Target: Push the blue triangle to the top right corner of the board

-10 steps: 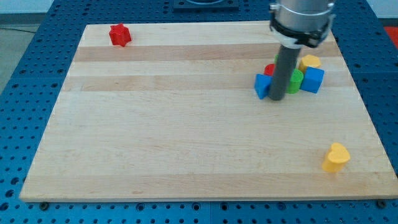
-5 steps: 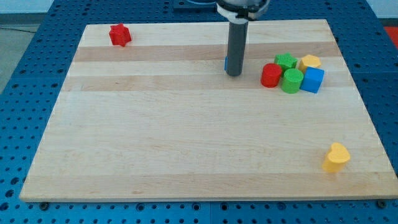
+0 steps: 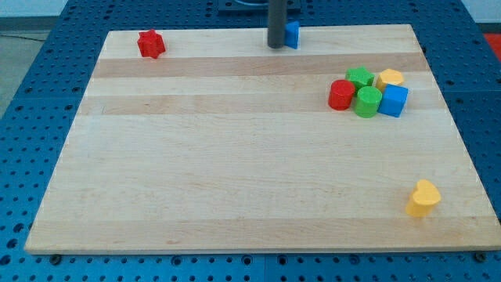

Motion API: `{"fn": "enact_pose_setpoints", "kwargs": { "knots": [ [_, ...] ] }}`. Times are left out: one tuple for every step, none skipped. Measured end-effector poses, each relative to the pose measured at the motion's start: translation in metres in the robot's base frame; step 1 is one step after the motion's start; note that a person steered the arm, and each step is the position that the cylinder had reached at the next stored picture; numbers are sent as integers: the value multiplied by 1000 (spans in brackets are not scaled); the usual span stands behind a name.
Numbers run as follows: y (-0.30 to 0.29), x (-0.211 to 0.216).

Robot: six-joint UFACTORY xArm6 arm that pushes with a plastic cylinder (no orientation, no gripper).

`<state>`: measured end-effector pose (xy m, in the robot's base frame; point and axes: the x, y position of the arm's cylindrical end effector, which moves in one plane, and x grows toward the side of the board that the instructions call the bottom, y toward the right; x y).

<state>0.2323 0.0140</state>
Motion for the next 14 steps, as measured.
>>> {"fn": "enact_pose_setpoints", "kwargs": {
  "knots": [
    [-12,-13],
    [23,-20],
    [48,-21],
    [62,-18],
    [44,-9],
    [52,-7],
    [80,-7],
    [107,-7],
    [140,-7],
    [165,-7],
    [169,-7],
    [168,-7],
    [168,-7],
    [166,-7]
  ]
}}
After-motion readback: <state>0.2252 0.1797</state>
